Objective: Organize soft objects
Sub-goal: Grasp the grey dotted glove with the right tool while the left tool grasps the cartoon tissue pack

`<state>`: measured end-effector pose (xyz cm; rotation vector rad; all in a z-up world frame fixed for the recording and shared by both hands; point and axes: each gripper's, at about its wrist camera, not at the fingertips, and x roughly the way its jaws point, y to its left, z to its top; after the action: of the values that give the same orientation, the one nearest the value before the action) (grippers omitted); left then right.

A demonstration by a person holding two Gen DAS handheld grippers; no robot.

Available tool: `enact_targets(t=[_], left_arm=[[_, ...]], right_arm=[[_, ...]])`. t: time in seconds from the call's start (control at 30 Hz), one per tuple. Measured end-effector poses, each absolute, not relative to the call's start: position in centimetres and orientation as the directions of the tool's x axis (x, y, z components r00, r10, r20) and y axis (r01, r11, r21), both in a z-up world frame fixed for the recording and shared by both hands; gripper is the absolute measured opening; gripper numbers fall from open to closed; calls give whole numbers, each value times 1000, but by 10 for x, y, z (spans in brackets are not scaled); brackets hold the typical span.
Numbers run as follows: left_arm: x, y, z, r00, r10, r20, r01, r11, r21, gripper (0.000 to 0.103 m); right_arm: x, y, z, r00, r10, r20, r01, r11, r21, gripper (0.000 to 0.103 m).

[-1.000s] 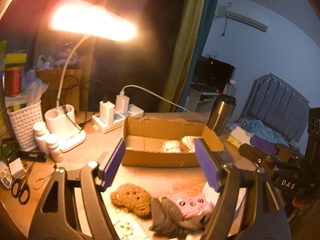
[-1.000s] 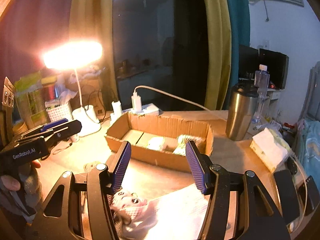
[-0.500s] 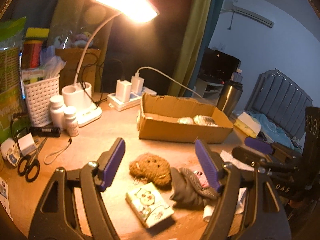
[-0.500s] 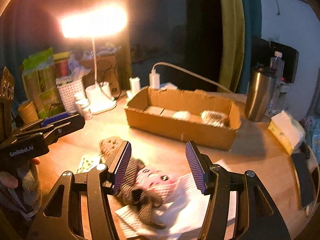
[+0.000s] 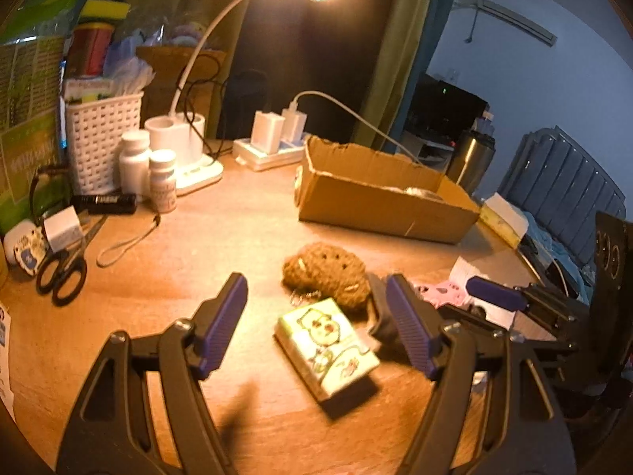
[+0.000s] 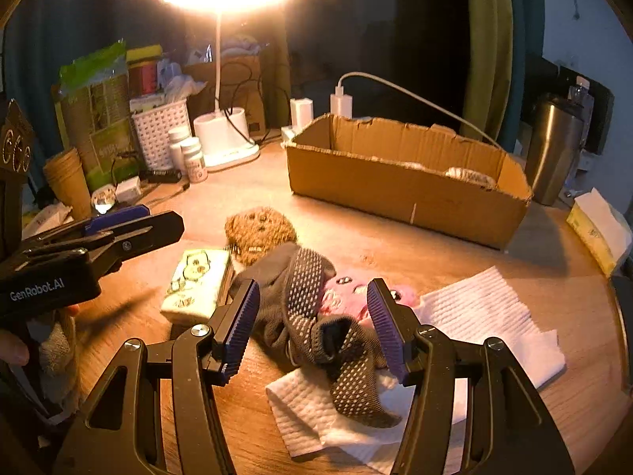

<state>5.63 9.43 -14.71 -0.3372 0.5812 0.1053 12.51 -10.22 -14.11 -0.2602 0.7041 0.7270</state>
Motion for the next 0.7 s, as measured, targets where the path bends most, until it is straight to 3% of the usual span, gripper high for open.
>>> enact_targets(t=[0.3,0.33,0.4,0.57,0.7], left_arm=[[60,93,-161,798,-15,-602,-195,939,-282,74],[61,92,-162,794,-16,-608,-196,940,-281,74],[63,90,-163,786,-18,-617,-195,941,-275,74],[68,86,-166,764,-14,-645,-200,945,-257,74],[71,83,-168,750,-10,-661,-203,948,-245,74]], right_arm=[[119,-94,-158,544,467,-697,-696,715,-64,58],[117,-93,-158,548,465,-695,-699,711,-76,54],[115,-90,-160,541,459,-705,-715,692,-98,32],[112,-90,-159,537,476,-697,-730,676,-100,20],[110,-96,-149,532,512,-675,-737,672,-72,20]])
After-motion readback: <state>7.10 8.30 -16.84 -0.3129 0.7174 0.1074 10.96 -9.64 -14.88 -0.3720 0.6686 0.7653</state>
